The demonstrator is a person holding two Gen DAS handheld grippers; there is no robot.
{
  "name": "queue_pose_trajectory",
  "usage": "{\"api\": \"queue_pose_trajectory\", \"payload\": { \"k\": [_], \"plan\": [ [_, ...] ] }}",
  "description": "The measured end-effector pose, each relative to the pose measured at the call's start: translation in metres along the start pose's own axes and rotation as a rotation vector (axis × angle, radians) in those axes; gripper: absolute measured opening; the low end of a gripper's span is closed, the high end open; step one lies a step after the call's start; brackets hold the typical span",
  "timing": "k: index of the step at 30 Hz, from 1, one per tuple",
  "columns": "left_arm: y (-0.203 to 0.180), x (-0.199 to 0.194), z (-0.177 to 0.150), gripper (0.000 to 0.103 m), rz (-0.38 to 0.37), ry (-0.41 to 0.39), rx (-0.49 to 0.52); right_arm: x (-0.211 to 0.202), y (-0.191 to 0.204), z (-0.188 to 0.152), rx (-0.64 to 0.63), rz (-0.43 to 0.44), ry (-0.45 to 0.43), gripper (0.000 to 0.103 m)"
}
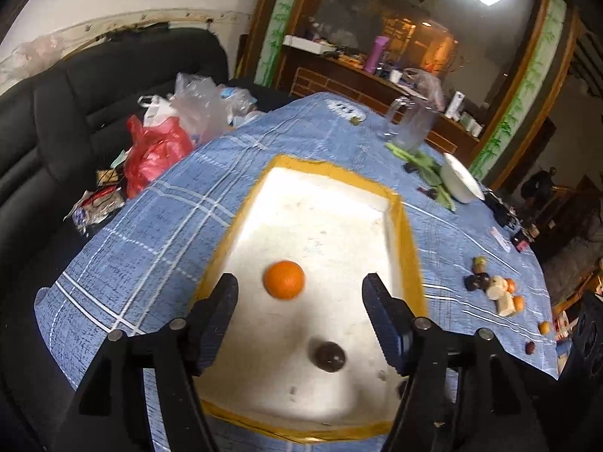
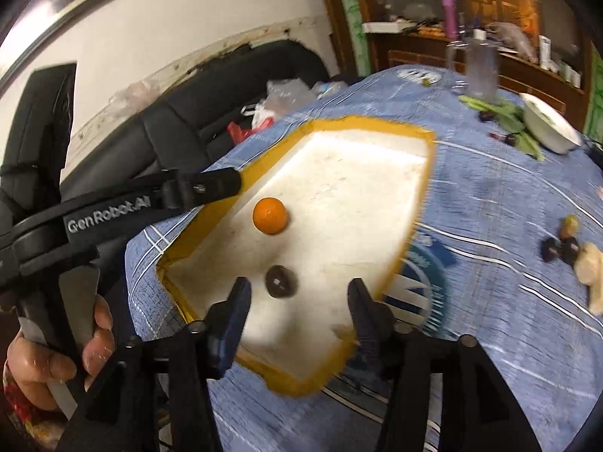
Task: Organize fruits
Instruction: 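Carry the orange over the tray and release it while the right gripper drops the plum there, then grasp a white yam chunk with the left gripper while the right gripper grasps the red date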
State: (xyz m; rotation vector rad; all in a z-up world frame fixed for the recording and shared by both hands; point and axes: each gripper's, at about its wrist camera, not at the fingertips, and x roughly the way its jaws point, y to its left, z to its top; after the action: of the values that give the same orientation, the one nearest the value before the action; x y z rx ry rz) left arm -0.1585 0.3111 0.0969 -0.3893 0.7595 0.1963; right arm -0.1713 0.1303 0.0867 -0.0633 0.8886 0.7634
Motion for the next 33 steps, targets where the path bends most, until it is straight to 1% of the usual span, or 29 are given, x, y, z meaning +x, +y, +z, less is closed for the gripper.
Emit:
{"api": "queue_pose_trajectory", "payload": {
  "k": [4, 6, 8, 10, 11, 13, 18, 21, 24, 29, 33],
  "plan": [
    [-0.030, -0.006, -0.003, 0.073, -0.038, 0.000, 0.069, -0.036, -0.036, -0.016, 0.062, -0.042, -0.043, 0.061],
    [-0.048, -0.006, -0.006, 0.073, -0.062, 0.005, 0.110, -0.056, -0.064, -0.027, 0.121, -0.078, -0.059, 0.061],
    [-0.068, -0.004, -0.011, 0.073, -0.090, 0.017, 0.149, -0.079, -0.099, -0.041, 0.193, -0.136, -0.084, 0.061],
    [-0.082, -0.002, -0.015, 0.073, -0.108, 0.031, 0.177, -0.098, -0.127, -0.051, 0.247, -0.197, -0.104, 0.061],
    [-0.092, 0.001, -0.018, 0.073, -0.120, 0.042, 0.197, -0.111, -0.147, -0.060, 0.286, -0.242, -0.116, 0.062],
    [-0.105, 0.003, -0.024, 0.073, -0.134, 0.056, 0.227, -0.130, -0.177, -0.073, 0.355, -0.297, -0.131, 0.062],
    [-0.139, 0.013, -0.037, 0.074, -0.156, 0.088, 0.295, -0.170, -0.233, -0.104, 0.471, -0.408, -0.159, 0.062],
    [-0.155, 0.022, -0.043, 0.073, -0.178, 0.119, 0.317, -0.181, -0.256, -0.112, 0.515, -0.441, -0.164, 0.062],
    [-0.171, 0.030, -0.049, 0.073, -0.200, 0.144, 0.338, -0.178, -0.270, -0.113, 0.538, -0.462, -0.151, 0.062],
    [-0.207, 0.049, -0.055, 0.073, -0.260, 0.185, 0.376, -0.155, -0.289, -0.108, 0.547, -0.497, -0.110, 0.061],
    [-0.241, 0.070, -0.059, 0.073, -0.288, 0.199, 0.426, -0.134, -0.298, -0.105, 0.540, -0.540, -0.059, 0.061]
  ]
}}
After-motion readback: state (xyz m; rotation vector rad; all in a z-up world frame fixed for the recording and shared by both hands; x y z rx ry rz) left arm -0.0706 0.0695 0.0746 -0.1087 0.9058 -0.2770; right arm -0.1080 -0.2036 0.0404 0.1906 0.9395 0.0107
